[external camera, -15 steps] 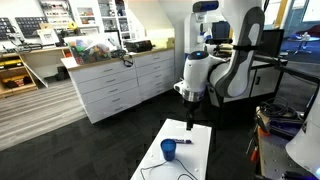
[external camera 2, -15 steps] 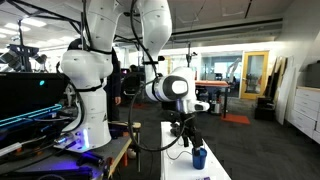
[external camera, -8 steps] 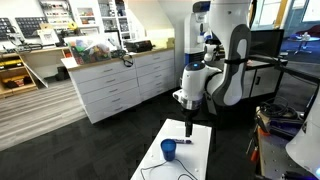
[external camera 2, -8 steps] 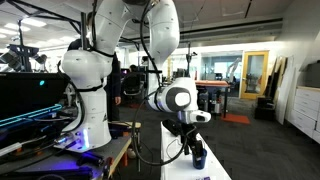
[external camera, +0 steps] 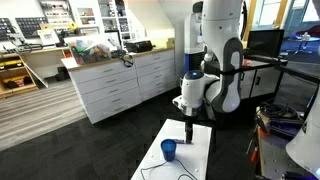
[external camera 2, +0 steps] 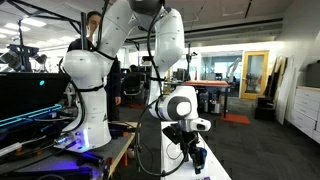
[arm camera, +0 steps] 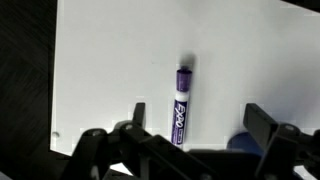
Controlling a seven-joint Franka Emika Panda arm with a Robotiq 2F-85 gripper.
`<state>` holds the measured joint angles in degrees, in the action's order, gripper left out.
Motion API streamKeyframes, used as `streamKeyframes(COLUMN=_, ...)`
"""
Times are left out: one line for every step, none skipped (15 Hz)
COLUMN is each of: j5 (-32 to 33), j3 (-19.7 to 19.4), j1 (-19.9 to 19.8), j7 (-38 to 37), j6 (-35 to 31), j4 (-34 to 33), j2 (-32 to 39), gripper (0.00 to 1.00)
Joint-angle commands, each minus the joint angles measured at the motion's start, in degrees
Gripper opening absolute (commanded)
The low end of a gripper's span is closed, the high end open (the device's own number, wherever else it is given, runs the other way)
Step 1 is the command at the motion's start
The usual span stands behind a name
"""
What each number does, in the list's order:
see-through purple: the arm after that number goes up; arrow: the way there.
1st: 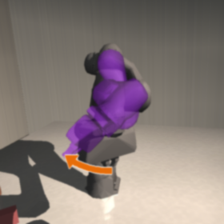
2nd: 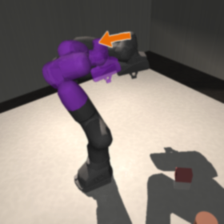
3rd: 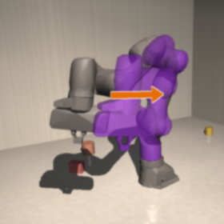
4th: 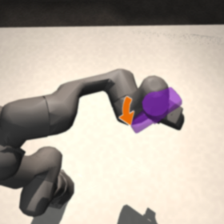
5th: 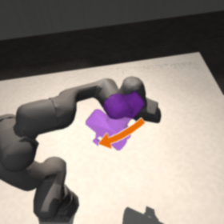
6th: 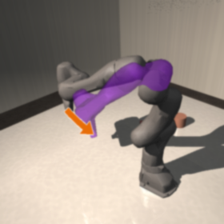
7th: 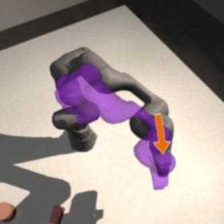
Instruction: Pick the marker and put it in the cup
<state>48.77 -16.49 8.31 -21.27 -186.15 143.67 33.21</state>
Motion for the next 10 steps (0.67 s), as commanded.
streamKeyframes(j5=-0.6, j3=-0.5, j1=0.6, j7=-0.8, j6=-3.1, j4=-1.4, j2=3.5, gripper=1.0)
streamKeyframes(j5=-0.7, j3=-0.4, j1=0.5, j7=-0.7, j6=-3.6, j4=-1.8, j2=4.3, gripper=1.0)
streamKeyframes(j5=-0.7, j3=-0.6, j1=0.7, j7=-0.5, j6=-4.4, j4=-2.2, j2=5.2, gripper=1.0)
streamKeyframes(j5=-0.7, j3=-0.6, j1=0.9, j7=-0.4, j6=-4.9, j4=-2.6, j2=5.8, gripper=1.0)
streamKeyframes(j5=-0.6, j3=-0.8, j1=1.1, j7=-0.2, j6=-5.2, j4=-3.0, j2=6.6, gripper=1.0)
streamKeyframes(j5=-0.5, j3=-0.8, j1=1.2, j7=0.0, j6=-5.6, j4=-3.4, j2=7.2, gripper=1.0)
streamKeyframes(j5=-0.3, j3=-0.8, j1=1.3, j7=0.3, j6=-5.8, j4=-3.8, j2=7.9, gripper=1.0)
streamKeyframes(j5=-0.3, j3=-0.7, j1=1.2, j7=0.4, j6=-5.9, j4=-4.3, j2=8.4, gripper=1.0)
streamKeyframes(j5=-0.2, j3=-0.6, j1=1.1, j7=0.4, j6=-6.0, j4=-4.5, j2=8.9, gripper=1.0)
streamKeyframes(j5=-0.2, j3=-0.6, j1=1.2, j7=0.5, j6=-6.0, j4=-4.9, j2=9.3, gripper=1.0)
